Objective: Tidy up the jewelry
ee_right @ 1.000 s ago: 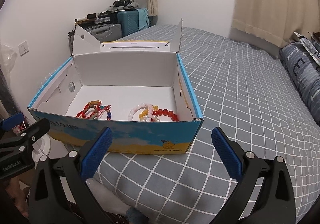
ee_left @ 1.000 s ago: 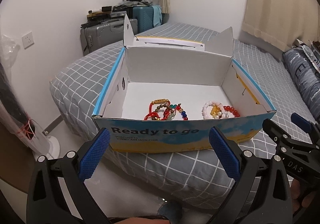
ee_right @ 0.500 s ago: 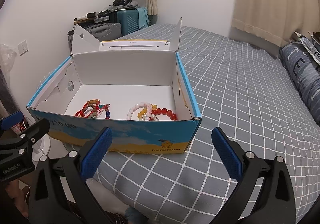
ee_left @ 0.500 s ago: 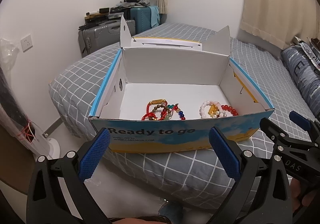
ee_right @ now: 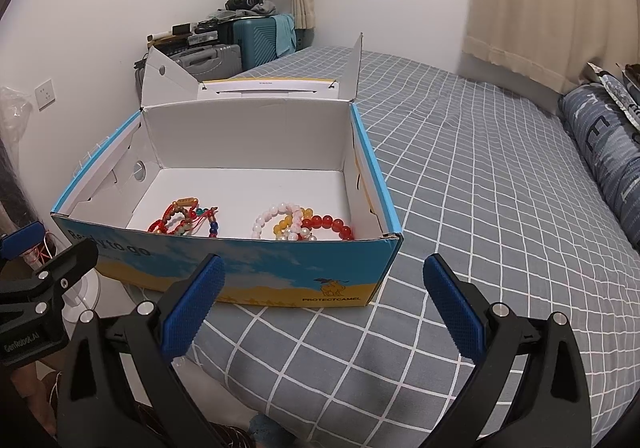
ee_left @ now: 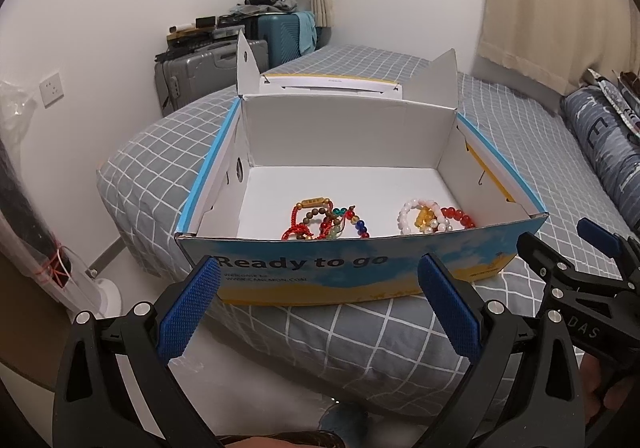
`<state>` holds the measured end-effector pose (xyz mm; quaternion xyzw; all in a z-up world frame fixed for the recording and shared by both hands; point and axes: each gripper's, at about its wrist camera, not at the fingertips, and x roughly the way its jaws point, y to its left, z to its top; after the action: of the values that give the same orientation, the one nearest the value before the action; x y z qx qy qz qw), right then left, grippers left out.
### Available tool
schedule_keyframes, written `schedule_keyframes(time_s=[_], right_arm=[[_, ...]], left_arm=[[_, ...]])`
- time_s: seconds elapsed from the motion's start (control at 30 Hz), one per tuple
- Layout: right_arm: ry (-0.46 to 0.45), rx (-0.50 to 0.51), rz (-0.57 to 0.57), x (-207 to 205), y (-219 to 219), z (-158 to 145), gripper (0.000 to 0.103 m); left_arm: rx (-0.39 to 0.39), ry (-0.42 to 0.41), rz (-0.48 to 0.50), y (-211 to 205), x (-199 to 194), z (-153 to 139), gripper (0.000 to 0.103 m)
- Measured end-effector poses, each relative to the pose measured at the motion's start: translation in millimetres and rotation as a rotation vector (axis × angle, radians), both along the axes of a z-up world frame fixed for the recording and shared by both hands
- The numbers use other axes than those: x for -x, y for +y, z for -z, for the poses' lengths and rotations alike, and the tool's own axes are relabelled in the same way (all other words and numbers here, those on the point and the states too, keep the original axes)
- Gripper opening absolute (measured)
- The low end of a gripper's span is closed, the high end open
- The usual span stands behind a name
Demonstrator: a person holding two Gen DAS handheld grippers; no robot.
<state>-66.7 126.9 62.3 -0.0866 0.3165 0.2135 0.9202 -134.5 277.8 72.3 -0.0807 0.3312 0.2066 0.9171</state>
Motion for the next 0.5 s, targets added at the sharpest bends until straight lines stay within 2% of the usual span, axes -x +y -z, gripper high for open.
schedule_keyframes(time_s=[0.5], right_arm=[[0.000, 0.000, 0.003, -0.9, 0.5, 1.0, 0.095]], left_arm=[[0.006, -0.002, 0.004, 0.2, 0.7, -0.2, 0.097]])
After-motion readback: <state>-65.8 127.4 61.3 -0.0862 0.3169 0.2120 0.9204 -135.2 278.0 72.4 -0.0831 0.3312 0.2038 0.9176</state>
